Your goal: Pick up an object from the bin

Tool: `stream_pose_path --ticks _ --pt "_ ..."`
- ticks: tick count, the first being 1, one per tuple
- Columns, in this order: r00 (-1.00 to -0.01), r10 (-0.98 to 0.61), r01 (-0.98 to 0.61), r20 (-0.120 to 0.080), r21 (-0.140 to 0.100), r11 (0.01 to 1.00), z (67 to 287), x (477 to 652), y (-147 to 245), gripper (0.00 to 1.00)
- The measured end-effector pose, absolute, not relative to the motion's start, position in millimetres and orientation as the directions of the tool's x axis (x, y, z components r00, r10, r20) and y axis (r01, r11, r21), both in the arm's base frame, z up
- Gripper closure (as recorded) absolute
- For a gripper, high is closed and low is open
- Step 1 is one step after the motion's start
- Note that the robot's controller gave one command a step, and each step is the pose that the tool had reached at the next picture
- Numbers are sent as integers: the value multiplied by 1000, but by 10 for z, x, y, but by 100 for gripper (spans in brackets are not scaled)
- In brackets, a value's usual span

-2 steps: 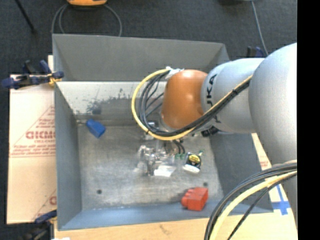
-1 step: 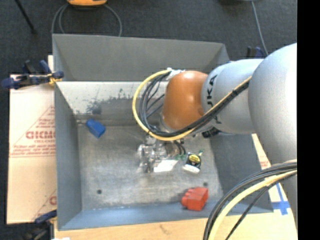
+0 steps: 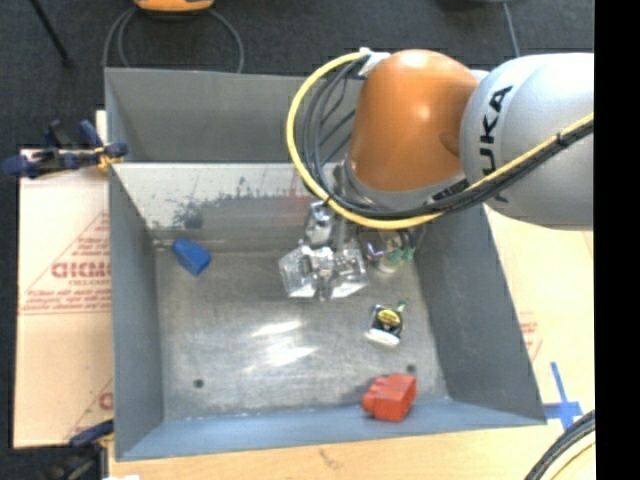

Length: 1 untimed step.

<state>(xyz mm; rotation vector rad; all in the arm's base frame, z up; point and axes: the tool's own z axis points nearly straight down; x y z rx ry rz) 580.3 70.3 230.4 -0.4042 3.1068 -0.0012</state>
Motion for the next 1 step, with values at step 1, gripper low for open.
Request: stream_pose_path --ticks 1 --pt "-761 -648 -648 -4 -2 761 2525 6032 759 100"
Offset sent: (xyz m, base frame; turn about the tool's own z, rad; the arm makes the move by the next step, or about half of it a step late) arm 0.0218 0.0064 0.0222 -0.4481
